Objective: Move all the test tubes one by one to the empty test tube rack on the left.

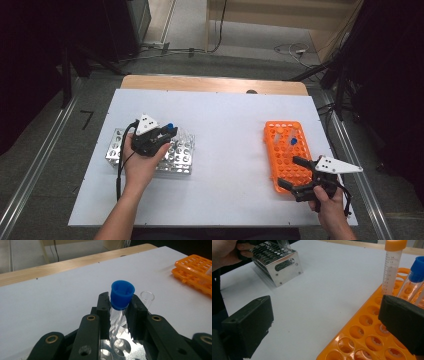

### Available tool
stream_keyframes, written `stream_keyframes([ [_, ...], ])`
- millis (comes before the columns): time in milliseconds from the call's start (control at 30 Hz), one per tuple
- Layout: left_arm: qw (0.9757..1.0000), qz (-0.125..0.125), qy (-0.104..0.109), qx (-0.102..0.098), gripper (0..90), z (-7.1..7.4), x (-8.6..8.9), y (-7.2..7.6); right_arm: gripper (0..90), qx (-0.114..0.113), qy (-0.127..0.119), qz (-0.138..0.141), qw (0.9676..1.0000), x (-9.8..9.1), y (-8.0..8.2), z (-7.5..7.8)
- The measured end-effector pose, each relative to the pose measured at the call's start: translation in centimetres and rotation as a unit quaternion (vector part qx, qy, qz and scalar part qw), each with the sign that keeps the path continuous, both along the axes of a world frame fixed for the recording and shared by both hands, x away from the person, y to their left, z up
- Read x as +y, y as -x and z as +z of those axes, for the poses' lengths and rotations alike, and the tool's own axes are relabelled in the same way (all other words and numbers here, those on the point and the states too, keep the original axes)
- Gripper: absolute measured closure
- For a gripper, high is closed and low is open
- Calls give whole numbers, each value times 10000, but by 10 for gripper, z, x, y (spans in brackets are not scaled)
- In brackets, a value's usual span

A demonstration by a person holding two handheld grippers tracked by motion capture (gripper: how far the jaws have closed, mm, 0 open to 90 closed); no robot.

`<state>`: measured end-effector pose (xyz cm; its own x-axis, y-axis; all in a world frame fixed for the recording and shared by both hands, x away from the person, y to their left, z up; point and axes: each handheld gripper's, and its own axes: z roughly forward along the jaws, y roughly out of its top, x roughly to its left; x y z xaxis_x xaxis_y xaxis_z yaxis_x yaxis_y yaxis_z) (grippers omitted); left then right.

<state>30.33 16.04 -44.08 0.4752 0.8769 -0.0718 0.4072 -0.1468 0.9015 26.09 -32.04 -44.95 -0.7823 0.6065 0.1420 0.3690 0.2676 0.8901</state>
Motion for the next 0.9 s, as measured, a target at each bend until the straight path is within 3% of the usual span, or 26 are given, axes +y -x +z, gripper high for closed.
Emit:
stream_keyframes([
  [233,9996,-5,229,147,669,-1,3,2,0,-8,17,17,10000,0,0,0],
  [533,9985,-107,531,-108,479,7,7,17,0,-53,51,-48,10000,-1,0,1],
  [733,9972,-206,666,-261,303,13,7,35,26,-127,97,-335,9993,-2,-2,3],
  [900,9962,-271,743,-357,219,14,5,49,44,-57,86,-703,9975,-4,-8,4],
])
